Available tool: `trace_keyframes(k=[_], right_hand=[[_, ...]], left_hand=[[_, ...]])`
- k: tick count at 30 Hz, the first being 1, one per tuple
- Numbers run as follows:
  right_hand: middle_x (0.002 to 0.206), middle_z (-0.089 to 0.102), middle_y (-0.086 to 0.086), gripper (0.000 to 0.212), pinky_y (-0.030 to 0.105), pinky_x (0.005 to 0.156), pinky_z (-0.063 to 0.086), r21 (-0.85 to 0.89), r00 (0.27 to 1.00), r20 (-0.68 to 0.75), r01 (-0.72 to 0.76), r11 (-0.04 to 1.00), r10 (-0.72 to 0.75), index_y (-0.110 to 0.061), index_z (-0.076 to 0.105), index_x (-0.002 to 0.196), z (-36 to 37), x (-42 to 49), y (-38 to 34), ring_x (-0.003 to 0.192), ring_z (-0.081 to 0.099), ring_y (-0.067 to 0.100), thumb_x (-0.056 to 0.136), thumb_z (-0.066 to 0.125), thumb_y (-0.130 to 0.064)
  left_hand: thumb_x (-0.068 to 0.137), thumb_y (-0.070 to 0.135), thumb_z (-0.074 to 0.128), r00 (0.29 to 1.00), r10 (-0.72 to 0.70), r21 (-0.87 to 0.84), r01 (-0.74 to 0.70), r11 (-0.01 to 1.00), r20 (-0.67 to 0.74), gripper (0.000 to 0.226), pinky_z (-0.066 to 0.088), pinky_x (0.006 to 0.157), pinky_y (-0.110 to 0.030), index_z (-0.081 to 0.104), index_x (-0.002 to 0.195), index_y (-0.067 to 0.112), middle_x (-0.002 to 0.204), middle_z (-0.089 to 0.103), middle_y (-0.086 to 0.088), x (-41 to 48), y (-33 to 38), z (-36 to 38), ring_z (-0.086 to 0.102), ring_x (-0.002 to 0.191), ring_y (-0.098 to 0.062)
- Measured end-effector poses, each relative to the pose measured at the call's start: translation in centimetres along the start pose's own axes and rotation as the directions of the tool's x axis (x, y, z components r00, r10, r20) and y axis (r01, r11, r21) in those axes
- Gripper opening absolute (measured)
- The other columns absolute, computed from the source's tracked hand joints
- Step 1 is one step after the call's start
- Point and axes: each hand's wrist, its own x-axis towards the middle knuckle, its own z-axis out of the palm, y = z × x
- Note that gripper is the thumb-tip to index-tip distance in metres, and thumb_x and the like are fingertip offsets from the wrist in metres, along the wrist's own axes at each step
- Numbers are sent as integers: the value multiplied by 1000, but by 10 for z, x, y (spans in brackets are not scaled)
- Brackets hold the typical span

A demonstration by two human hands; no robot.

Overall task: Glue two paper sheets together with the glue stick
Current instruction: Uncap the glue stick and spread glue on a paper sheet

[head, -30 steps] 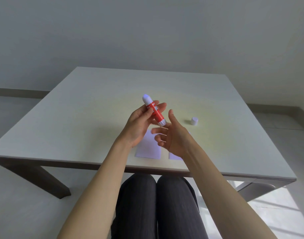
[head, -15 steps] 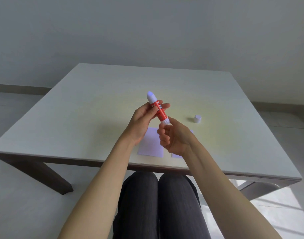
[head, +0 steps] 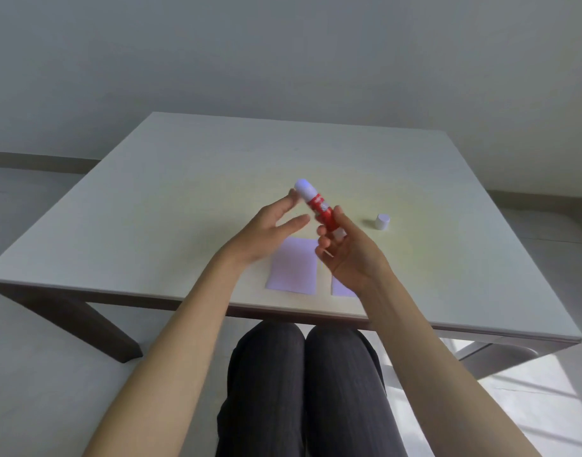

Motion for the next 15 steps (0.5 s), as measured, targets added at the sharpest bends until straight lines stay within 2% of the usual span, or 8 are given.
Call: trace_keyframes(k=[2, 4, 6, 8, 10, 11, 13, 15], right_hand=[[71, 66, 5, 13, 21, 48, 50, -5, 992, -63, 108, 994, -108, -14, 61, 83, -15, -1, -9, 47, 55, 12, 90, 58, -24], [99, 73, 10, 9, 21, 53, 47, -205, 978, -42, 194, 959, -207, -17, 65, 78, -28, -5, -15, 63, 53, 15, 85, 60, -21], [110, 72, 10, 15, 22, 55, 44, -414, 968, -28, 216, 884, -249, -17, 69, 73, -33, -7, -12, 73, 49, 18, 82, 57, -20], [96, 73, 10, 3, 24, 52, 42, -547, 957, -76, 195, 814, -280, -16, 62, 83, -29, -5, -5, 60, 50, 20, 82, 59, -17], [79, 68, 6, 12, 22, 50, 42, -699, 939, -66, 198, 687, -338, -15, 62, 93, -25, 0, 3, 50, 52, 16, 81, 62, -14], [76, 66, 2, 19, 20, 51, 44, -771, 932, -24, 214, 601, -363, -16, 64, 99, -22, 3, 6, 52, 53, 15, 81, 62, -12], [80, 65, -4, 28, 22, 62, 50, -865, 917, 59, 244, 439, -394, -18, 67, 106, -17, 5, 9, 64, 58, 16, 80, 63, -10], [85, 67, -6, 29, 19, 69, 50, -904, 907, 115, 265, 336, -405, -19, 68, 106, -14, 7, 9, 73, 60, 16, 79, 64, -9]], left_hand=[[92, 29, 54, 994, -83, 333, 56, 941, 67, 60, 3, 120, -35, 28, 146, 32, 156, 22, 12, -9, -15, -24, 9, 144, 1], [93, 29, 53, 974, -171, 540, 66, 839, 146, 59, -7, 118, -39, 27, 146, 32, 155, 21, 18, -21, -31, -40, 2, 146, -3], [92, 31, 54, 959, -213, 599, 60, 799, 188, 61, -10, 117, -41, 25, 146, 32, 154, 20, 20, -30, -42, -41, -1, 146, -5], [90, 36, 56, 962, -200, 627, 41, 778, 186, 65, -11, 117, -43, 24, 146, 33, 155, 17, 22, -32, -48, -37, -3, 146, -4], [89, 40, 56, 969, -181, 661, 24, 750, 170, 66, -11, 117, -44, 25, 146, 33, 155, 15, 22, -32, -49, -35, -5, 146, -5], [89, 41, 55, 971, -175, 675, 20, 738, 163, 66, -11, 117, -45, 25, 146, 33, 156, 14, 22, -32, -49, -35, -5, 146, -6], [89, 44, 54, 973, -172, 699, 16, 715, 153, 65, -10, 117, -46, 26, 146, 32, 156, 13, 21, -33, -50, -34, -5, 147, -7], [88, 44, 54, 974, -175, 712, 20, 702, 145, 65, -8, 117, -47, 26, 146, 32, 156, 13, 21, -33, -49, -34, -4, 147, -8]])
